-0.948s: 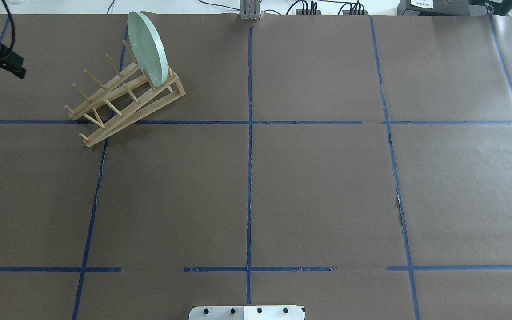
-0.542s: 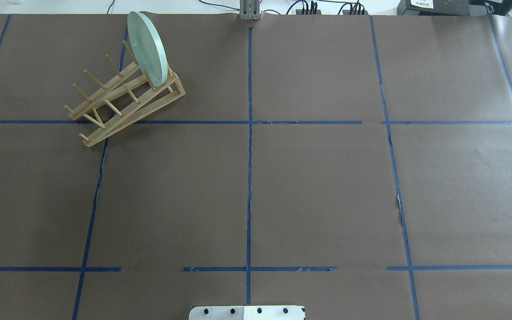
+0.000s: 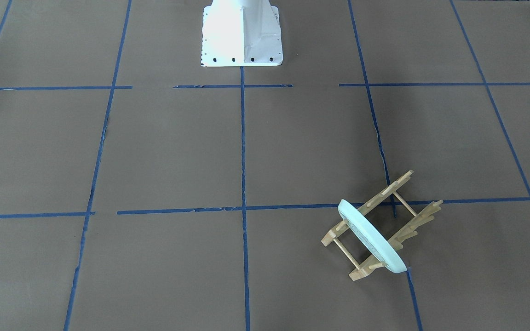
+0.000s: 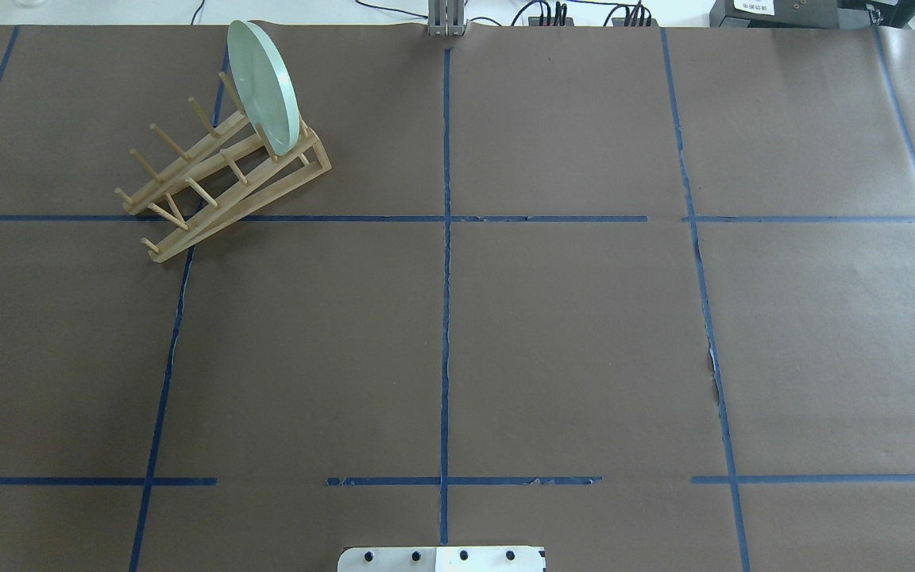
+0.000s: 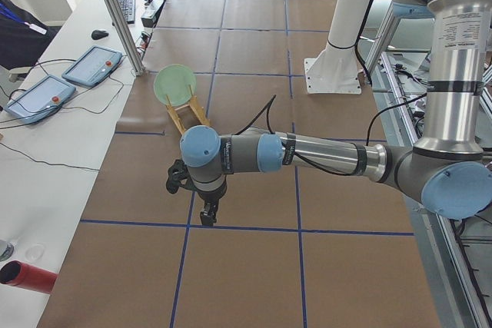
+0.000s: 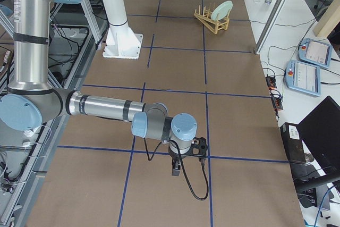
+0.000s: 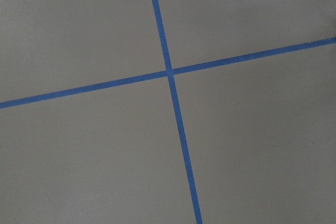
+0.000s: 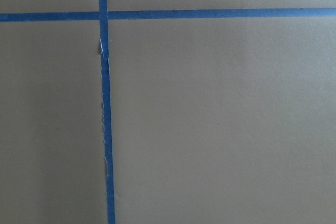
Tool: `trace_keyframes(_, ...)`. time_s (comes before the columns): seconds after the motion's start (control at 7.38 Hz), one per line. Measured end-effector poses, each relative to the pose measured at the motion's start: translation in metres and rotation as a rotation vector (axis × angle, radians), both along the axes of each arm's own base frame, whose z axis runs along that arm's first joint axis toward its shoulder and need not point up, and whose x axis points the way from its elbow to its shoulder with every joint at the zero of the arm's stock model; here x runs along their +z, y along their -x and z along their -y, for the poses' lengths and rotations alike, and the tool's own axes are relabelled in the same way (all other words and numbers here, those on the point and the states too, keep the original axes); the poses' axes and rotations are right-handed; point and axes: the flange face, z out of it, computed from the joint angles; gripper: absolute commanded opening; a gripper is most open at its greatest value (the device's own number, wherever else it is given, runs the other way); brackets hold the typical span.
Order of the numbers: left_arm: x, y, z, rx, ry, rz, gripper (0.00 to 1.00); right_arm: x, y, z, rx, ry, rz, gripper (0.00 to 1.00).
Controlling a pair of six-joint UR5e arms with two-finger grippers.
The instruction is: Place plate on rack
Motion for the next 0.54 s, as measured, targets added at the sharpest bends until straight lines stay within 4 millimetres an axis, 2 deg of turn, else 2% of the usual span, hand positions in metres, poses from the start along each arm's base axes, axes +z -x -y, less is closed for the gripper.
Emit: trace_keyframes(0.54,-0.0016,0.0009,0.0002,-0.012,-0.008,0.001,1.00,-0.0001,-0.0003,0.0000,0.001,0.000,0.000,1.00)
